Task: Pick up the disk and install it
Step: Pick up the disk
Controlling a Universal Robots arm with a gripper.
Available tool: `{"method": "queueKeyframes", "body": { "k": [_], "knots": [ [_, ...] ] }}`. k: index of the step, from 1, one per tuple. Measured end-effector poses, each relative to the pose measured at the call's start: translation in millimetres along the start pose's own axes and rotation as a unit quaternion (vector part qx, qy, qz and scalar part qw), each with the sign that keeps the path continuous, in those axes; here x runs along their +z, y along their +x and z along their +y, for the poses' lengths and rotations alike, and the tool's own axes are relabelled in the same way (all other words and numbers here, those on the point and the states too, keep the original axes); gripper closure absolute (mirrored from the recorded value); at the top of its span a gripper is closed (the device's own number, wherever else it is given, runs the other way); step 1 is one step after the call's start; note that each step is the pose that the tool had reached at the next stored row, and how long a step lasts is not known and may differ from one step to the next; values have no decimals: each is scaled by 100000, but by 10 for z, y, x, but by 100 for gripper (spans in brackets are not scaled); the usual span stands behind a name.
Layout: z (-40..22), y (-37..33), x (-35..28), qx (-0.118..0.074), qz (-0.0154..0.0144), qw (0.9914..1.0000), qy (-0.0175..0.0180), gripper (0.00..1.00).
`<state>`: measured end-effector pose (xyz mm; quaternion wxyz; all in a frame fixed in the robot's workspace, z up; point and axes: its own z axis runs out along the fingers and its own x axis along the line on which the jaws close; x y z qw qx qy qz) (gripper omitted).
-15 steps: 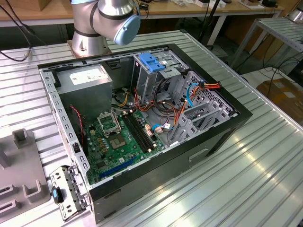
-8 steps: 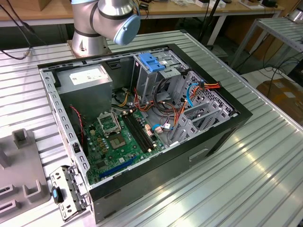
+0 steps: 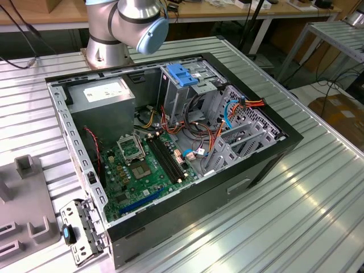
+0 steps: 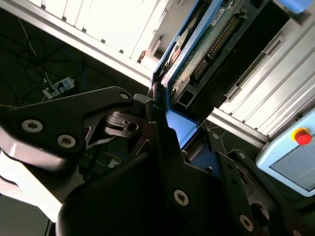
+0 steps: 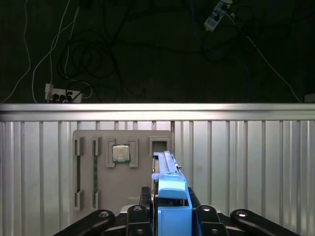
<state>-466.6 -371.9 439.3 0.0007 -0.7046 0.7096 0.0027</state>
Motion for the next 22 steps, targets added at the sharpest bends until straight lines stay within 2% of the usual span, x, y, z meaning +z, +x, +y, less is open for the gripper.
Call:
{"method": "queueKeyframes", "body": {
  "k": [6, 22],
  "knots": [
    [-2, -1, -94, 2, -1, 100000, -2, 63],
    [-5, -2, -293, 1, 18, 100000, -3, 63]
  ]
}}
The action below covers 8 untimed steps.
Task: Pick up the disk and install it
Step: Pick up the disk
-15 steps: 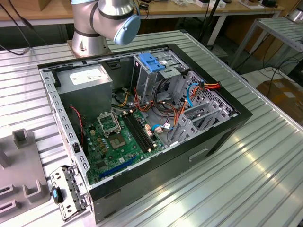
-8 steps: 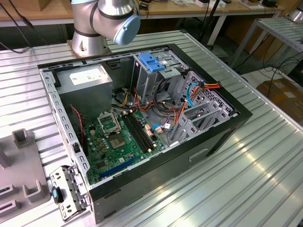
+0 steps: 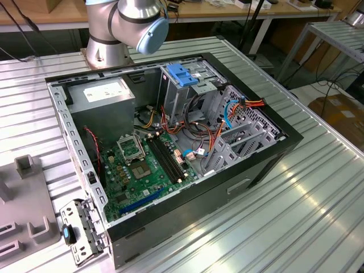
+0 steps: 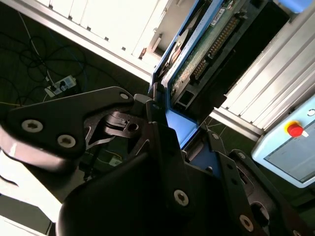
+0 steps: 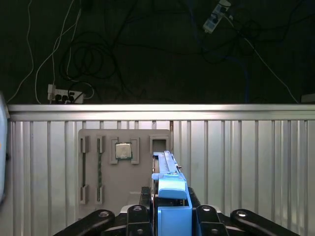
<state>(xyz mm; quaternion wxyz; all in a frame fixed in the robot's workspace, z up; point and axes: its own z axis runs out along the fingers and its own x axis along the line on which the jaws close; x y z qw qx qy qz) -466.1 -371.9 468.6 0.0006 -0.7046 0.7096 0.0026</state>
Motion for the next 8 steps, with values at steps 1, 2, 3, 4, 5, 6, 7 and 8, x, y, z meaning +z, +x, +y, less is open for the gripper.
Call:
{"method": "queueKeyframes", "body": {
  "k": [1, 2, 3, 4, 5, 6, 7, 8],
  "knots": [
    [0, 0, -24, -1, 1, 100000, -2, 63],
    [0, 0, -40, -1, -1, 100000, 0, 63],
    [-1, 0, -52, -2, 0, 100000, -1, 63],
    [-1, 0, -63, -3, -1, 100000, -3, 63],
    [-1, 0, -72, -1, -1, 100000, -1, 63],
    [-2, 0, -83, -2, -3, 100000, 0, 63],
    [-2, -1, -98, 0, -3, 100000, 1, 63],
    [-2, 0, -113, -1, -3, 100000, 3, 63]
  ]
}}
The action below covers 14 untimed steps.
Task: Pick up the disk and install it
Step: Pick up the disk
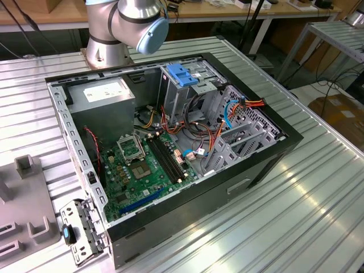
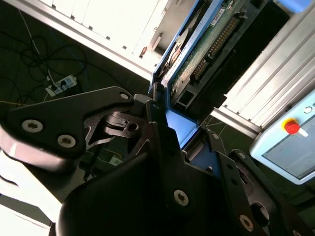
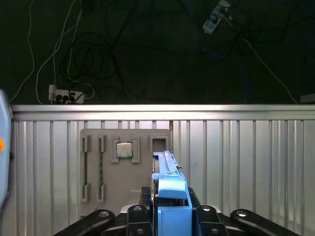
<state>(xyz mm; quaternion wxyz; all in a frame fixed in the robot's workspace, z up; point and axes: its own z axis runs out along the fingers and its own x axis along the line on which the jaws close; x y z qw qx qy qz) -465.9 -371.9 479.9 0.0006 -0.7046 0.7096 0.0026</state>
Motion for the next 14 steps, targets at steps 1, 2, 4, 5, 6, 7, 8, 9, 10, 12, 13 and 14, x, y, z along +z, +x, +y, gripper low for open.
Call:
{"method": "queueKeyframes", "body": {
  "k": [1, 2, 4, 5, 6, 7, 8, 9, 10, 12, 13, 14],
  "knots": [
    [0, 0, -12, 0, 1, 100000, 0, 63],
    [0, 0, -26, 0, 1, 100000, -5, 63],
    [-1, -1, -70, -1, 6, 100000, -10, 63],
    [-1, -1, -81, 1, 7, 100000, -12, 63],
    [-1, -1, -100, 1, 4, 100000, -9, 63],
    [-1, -1, -117, 2, 2, 100000, -6, 63],
    [-1, -1, -139, 1, 3, 100000, -4, 63],
    [-1, -1, -151, -2, 3, 100000, -5, 63],
    [-1, -1, -174, 1, 4, 100000, -6, 63],
    [-2, -1, -204, 0, 4, 100000, -5, 63],
    [-2, -1, -221, 1, 3, 100000, -2, 63],
    [-1, -1, -239, 3, 1, 100000, 1, 63]
  ]
}}
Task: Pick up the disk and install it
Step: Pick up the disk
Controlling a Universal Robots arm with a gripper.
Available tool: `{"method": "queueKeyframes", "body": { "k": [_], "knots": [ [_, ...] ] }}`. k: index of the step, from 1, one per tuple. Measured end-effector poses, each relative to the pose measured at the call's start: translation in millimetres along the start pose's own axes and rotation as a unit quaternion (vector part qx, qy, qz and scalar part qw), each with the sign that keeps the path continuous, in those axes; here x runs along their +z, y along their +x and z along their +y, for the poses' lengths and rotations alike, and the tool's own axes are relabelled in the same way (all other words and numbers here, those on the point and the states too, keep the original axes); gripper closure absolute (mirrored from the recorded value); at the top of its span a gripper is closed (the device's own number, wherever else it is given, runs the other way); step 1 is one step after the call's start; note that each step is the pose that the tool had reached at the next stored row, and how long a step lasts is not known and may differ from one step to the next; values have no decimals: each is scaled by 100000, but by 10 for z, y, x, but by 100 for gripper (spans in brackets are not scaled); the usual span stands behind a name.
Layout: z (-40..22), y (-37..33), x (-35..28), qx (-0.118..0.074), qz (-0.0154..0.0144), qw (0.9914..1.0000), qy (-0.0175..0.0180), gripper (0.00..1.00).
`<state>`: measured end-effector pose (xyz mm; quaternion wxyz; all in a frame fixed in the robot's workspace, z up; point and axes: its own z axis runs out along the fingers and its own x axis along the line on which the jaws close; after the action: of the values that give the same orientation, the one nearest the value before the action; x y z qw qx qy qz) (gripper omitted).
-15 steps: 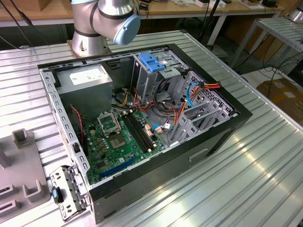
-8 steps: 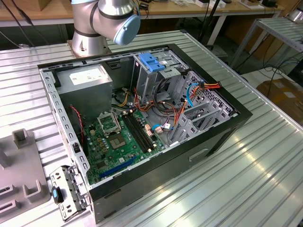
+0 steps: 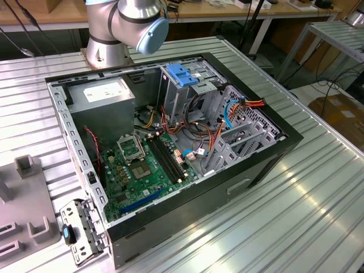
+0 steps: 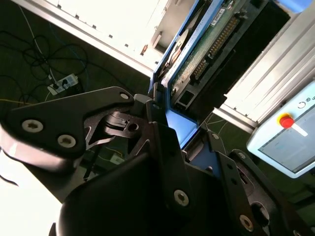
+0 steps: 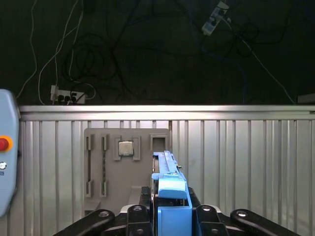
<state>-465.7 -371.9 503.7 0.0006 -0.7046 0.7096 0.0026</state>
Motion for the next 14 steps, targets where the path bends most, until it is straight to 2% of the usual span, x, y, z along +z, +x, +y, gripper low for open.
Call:
{"method": "queueKeyframes", "body": {
  "k": [7, 11, 14],
  "knots": [
    [-1, -1, -144, -2, 4, 100000, -12, 63],
    [-1, -1, -145, -2, 2, 100000, -7, 63],
    [-32, -1, -145, -6, 2, 100000, -5, 63]
  ]
}}
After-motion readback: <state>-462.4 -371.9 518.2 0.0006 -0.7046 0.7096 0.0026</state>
